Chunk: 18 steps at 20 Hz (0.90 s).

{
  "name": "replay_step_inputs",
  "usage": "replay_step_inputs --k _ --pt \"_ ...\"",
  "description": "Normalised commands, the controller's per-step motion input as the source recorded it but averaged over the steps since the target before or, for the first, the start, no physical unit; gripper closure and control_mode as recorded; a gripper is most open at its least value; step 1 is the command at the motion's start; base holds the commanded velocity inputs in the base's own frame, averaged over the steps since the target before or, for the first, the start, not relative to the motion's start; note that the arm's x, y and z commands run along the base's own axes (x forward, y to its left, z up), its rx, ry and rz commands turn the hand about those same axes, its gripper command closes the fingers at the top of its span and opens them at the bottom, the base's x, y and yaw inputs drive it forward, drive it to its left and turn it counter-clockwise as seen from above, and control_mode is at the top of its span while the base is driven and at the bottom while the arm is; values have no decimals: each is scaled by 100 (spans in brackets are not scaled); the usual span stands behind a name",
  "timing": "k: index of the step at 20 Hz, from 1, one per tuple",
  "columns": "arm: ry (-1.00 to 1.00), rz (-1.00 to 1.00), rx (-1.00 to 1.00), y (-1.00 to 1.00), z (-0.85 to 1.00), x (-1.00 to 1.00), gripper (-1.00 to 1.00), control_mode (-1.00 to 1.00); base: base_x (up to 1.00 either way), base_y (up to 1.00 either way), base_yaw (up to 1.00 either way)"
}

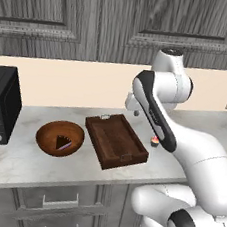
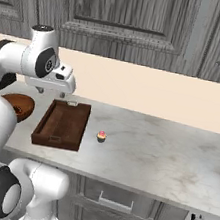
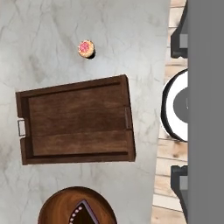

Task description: Place the bowl with cake and the cupcake onto the tray.

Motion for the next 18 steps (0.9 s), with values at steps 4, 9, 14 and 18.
replay_step_inputs --k 4,9,14,18 --pt "1 0 0 41 -13 -6 -100 -100 0 0 0" --pt "0 0 1 32 -12 -2 -100 -100 0 0 0" --pt "0 0 1 25 -10 0 -100 -100 0 0 0" --pt "0 0 0 29 -10 0 -100 -100 0 0 0"
